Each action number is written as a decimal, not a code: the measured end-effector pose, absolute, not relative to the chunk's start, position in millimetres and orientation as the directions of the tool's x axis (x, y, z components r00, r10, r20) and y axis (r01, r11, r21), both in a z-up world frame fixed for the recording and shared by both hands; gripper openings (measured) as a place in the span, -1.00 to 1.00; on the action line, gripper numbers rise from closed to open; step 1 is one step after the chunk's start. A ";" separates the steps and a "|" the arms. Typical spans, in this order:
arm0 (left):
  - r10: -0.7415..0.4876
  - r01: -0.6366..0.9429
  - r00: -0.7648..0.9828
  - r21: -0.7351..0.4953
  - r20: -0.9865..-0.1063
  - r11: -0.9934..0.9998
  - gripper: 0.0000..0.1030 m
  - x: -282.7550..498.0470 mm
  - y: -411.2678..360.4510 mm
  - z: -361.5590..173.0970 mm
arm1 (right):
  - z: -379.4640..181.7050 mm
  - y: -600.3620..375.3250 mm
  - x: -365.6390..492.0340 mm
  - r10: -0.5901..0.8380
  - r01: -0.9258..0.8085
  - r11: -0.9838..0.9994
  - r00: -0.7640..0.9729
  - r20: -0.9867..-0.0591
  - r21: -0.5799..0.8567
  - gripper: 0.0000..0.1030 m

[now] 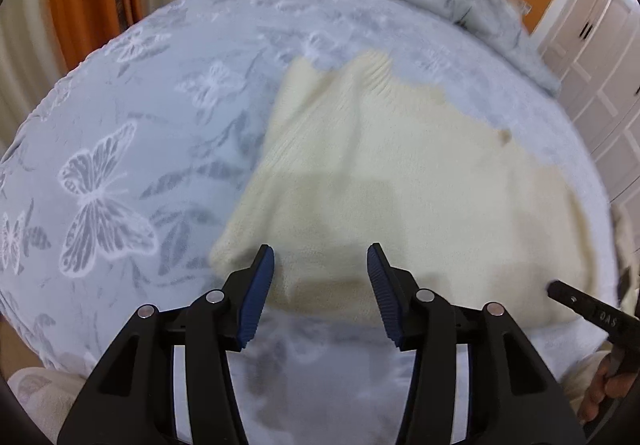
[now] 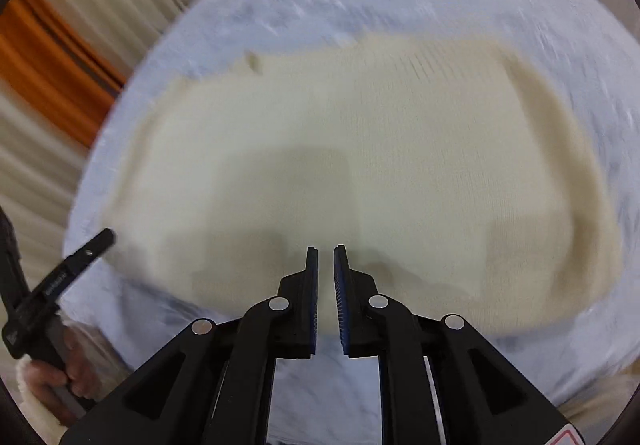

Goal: Fold small clothes

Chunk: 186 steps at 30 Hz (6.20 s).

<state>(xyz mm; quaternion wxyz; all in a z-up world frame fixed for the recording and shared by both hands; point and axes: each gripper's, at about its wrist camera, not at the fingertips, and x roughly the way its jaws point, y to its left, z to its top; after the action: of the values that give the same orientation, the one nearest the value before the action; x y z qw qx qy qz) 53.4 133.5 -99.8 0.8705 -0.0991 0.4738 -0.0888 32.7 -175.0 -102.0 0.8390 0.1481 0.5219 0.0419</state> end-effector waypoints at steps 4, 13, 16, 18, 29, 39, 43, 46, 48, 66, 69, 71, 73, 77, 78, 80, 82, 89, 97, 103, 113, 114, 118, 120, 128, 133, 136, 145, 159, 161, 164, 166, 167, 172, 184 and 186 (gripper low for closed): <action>-0.282 0.109 0.543 -0.267 -0.791 0.957 -0.01 65.8 104.4 -82.4 | -100.9 -134.9 79.2 0.267 0.018 0.952 0.438 -0.858 0.305 -0.77; -0.315 0.128 0.513 -0.291 -0.799 0.948 0.05 78.7 104.9 -121.9 | -84.8 -106.1 131.1 0.252 -0.014 0.962 0.431 -0.866 0.273 -0.81; -0.346 0.127 0.520 -0.330 -0.781 0.935 0.31 78.0 104.3 -121.7 | -107.1 -99.3 167.5 0.222 0.008 0.970 0.380 -0.898 0.244 -0.81; -0.360 0.142 0.522 -0.338 -0.773 0.930 0.38 78.3 101.3 -120.1 | -145.9 -97.8 189.1 0.213 0.020 0.973 0.301 -0.930 0.229 -0.95; -0.374 0.026 0.515 -0.422 -0.771 0.906 0.37 187.4 101.1 -99.4 | -114.9 -130.4 200.1 0.196 0.090 0.962 0.426 -0.883 0.257 -0.89; -0.181 0.116 0.544 -0.141 -0.819 0.983 0.68 201.9 62.7 -134.2 | -138.3 -303.2 145.1 -0.008 0.353 0.920 0.454 -0.891 0.172 -1.00; -0.171 0.106 0.522 -0.135 -0.836 0.985 0.66 201.1 64.6 -123.1 | -97.0 -281.1 125.0 0.031 0.251 0.949 0.533 -0.845 0.193 -0.78; -0.232 0.067 0.530 -0.233 -0.815 0.970 0.66 177.7 81.2 -103.5 | -102.2 -278.5 85.9 0.032 0.269 0.943 0.507 -0.861 0.194 -0.78; -0.227 0.049 0.526 -0.237 -0.820 0.970 0.66 157.7 94.1 -103.4 | -123.0 -287.2 67.8 -0.008 0.329 0.932 0.442 -0.897 0.154 -0.80; -0.181 -0.036 0.376 -0.209 -0.909 0.977 0.68 54.2 138.4 -136.1 | -109.2 -257.1 -23.0 0.049 0.393 0.889 0.427 -0.903 0.235 -0.68; -0.184 -0.058 0.435 -0.231 -0.881 0.971 0.68 49.7 145.4 -123.3 | -92.2 -212.5 -11.8 0.159 0.256 0.916 0.480 -0.863 0.311 -0.68; -0.193 -0.086 0.440 -0.255 -0.877 0.963 0.68 49.4 149.3 -124.8 | -85.9 -176.9 7.0 0.189 0.159 0.940 0.494 -0.849 0.302 -0.68; -0.227 -0.122 0.437 -0.308 -0.870 0.944 0.68 48.7 154.1 -129.7 | -85.3 -142.2 29.9 0.196 0.084 0.958 0.507 -0.839 0.274 -0.68; -0.254 -0.130 0.451 -0.345 -0.856 0.930 0.68 49.3 162.2 -128.0 | -126.6 -99.9 60.8 0.163 0.030 0.981 0.396 -0.904 0.191 -0.61; -0.262 -0.128 0.455 -0.354 -0.851 0.926 0.68 49.2 163.2 -127.3 | -129.2 -97.8 61.0 0.144 0.022 0.985 0.422 -0.895 0.169 -0.60; -0.278 -0.127 0.454 -0.370 -0.847 0.920 0.69 46.4 166.3 -127.9 | -124.1 -97.0 65.6 0.126 0.031 0.988 0.392 -0.912 0.150 -0.59; -0.295 -0.135 0.444 -0.389 -0.846 0.911 0.70 48.1 168.3 -130.4 | -109.2 -100.7 68.0 0.144 0.061 0.982 0.370 -0.918 0.178 -0.54; -0.329 -0.162 0.432 -0.431 -0.840 0.888 0.70 55.5 169.9 -135.0 | -72.2 -88.3 104.8 0.160 0.063 0.976 0.440 -0.884 0.208 -0.55; -0.345 -0.165 0.431 -0.449 -0.834 0.878 0.70 57.6 173.6 -136.7 | -126.7 -82.6 153.2 0.089 0.088 0.989 0.292 -0.952 0.120 -0.53; -0.357 -0.182 0.441 -0.472 -0.823 0.863 0.74 63.4 176.4 -137.4 | -103.7 -99.6 140.5 0.139 0.141 0.969 0.365 -0.921 0.202 -0.52; -0.518 -0.267 0.523 -0.707 -0.677 0.655 0.44 81.7 201.2 -152.4 | -135.9 -86.1 132.6 0.104 0.035 0.991 0.383 -0.918 0.127 -0.50; -0.528 -0.262 0.495 -0.698 -0.690 0.666 -0.26 87.6 199.3 -153.9 | -133.0 -93.9 131.9 0.131 0.036 0.987 0.386 -0.913 0.157 -0.50; -0.522 -0.194 0.531 -0.695 -0.668 0.692 -0.54 82.0 187.4 -117.2 | -113.1 -124.0 110.9 0.269 0.062 0.943 0.434 -0.860 0.326 -0.23; -0.518 -0.092 0.560 -0.670 -0.646 0.736 -0.66 76.2 165.4 -78.8 | -98.5 -136.1 85.9 0.285 0.064 0.932 0.474 -0.833 0.356 -0.02; -0.628 0.342 0.502 -0.531 -0.594 0.775 -0.71 40.5 -2.8 24.8 | -80.0 -224.8 -6.5 0.281 0.129 0.901 0.554 -0.784 0.414 0.06; -0.590 0.421 0.360 -0.438 -0.723 0.794 -0.70 21.6 -89.4 -31.3 | -101.5 -280.3 -39.0 0.282 0.255 0.834 0.563 -0.777 0.488 0.10; -0.506 0.426 0.290 -0.364 -0.812 0.828 -0.65 9.0 -110.7 -72.8 | -108.8 -295.4 -45.5 0.317 0.278 0.792 0.574 -0.755 0.543 0.12; -0.442 0.435 0.481 -0.231 -0.758 0.870 0.76 -48.4 -45.8 -44.2 | -96.2 -262.3 -8.4 0.511 0.192 0.696 0.544 -0.666 0.692 0.61; -0.278 0.337 0.489 -0.115 -0.827 0.934 0.76 -47.0 -4.8 -68.4 | -13.6 -221.1 37.9 0.541 -0.002 0.747 0.582 -0.607 0.665 -0.57; -0.271 0.356 0.495 -0.091 -0.826 0.930 0.76 -41.1 -13.6 -67.2 | -2.9 -246.6 24.9 0.508 -0.009 0.767 0.619 -0.599 0.642 -0.57; -0.276 0.367 0.491 -0.091 -0.826 0.926 0.75 -32.5 -26.2 -67.2 | -47.9 -296.4 14.3 0.438 0.124 0.778 0.595 -0.674 0.615 -0.57; -0.287 0.369 0.480 -0.106 -0.829 0.923 0.75 -25.6 -36.1 -70.1 | -98.7 -322.9 7.5 0.414 0.237 0.764 0.533 -0.738 0.600 -0.57; -0.291 0.371 0.478 -0.110 -0.829 0.922 0.75 -22.6 -40.7 -71.5 | -117.3 -328.9 2.4 0.423 0.264 0.751 0.511 -0.749 0.605 -0.57; -0.263 0.397 0.452 -0.072 -0.852 0.915 0.63 -8.1 -74.3 -84.9 | -143.3 -333.2 -11.6 0.500 0.257 0.671 0.537 -0.680 0.696 -0.55; -0.267 0.464 0.434 -0.041 -0.861 0.885 -0.51 1.6 -95.1 -87.4 | -84.0 -363.4 -22.0 0.414 0.214 0.727 0.621 -0.666 0.652 -0.58; -0.238 0.446 0.423 -0.028 -0.874 0.894 -0.51 4.7 -98.0 -96.0 | -138.9 -363.3 -17.9 0.445 0.313 0.721 0.475 -0.759 0.618 -0.57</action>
<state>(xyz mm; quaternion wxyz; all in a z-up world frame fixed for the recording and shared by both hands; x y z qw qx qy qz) 4.7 -98.0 -96.0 0.8370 0.1048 0.4966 -0.2046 -17.9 -363.3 -138.9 0.7746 0.3711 0.5104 0.0426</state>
